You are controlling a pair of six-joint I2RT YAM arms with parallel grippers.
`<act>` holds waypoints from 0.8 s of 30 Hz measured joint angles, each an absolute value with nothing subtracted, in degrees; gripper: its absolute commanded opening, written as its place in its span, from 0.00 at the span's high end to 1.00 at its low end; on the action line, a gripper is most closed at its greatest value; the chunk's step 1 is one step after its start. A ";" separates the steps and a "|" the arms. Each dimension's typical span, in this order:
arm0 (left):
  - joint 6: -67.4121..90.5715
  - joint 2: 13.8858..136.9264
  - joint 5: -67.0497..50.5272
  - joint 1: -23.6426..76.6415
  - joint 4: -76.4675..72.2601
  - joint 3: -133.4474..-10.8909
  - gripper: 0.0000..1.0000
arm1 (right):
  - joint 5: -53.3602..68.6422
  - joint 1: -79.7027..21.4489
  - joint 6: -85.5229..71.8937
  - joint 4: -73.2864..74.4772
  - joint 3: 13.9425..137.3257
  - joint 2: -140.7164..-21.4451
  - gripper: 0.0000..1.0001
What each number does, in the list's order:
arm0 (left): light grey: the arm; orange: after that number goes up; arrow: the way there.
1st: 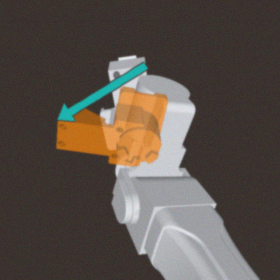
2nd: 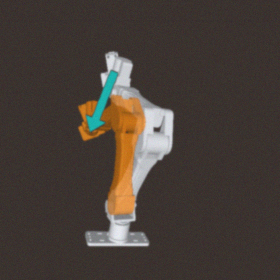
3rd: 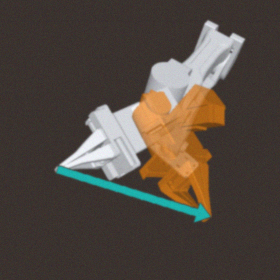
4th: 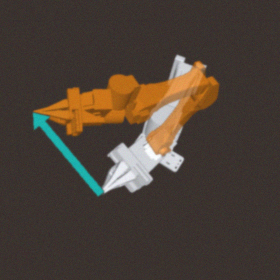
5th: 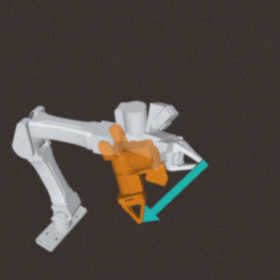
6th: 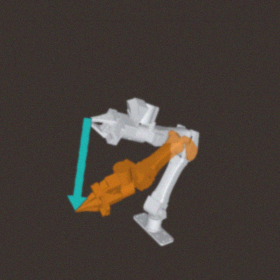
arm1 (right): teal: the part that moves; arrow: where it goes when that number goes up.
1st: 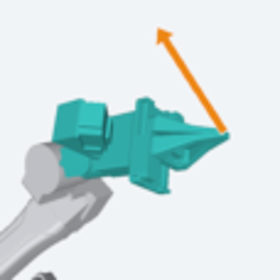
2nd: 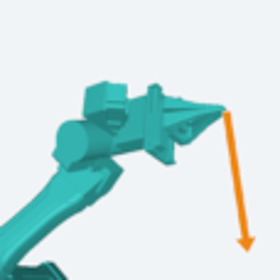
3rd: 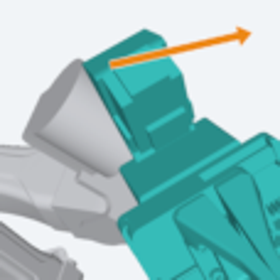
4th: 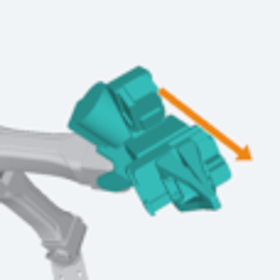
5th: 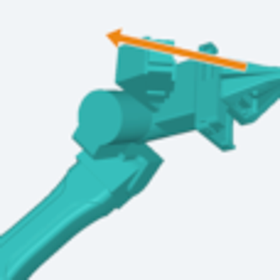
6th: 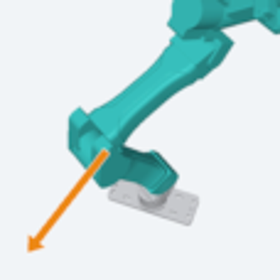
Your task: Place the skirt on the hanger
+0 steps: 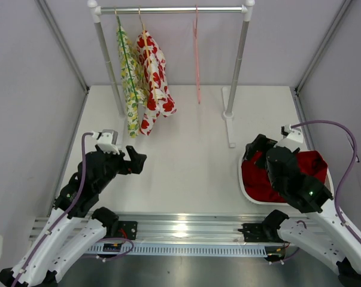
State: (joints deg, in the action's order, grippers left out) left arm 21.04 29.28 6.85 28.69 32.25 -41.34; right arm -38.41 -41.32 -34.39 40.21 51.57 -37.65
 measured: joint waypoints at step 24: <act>21.02 28.27 4.80 28.69 32.21 -41.32 0.01 | -31.97 -17.12 -42.81 55.37 52.36 -46.06 0.00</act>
State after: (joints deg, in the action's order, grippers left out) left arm 21.02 28.27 4.80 28.69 32.21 -41.32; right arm -31.97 -17.12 -42.81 55.37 52.36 -46.06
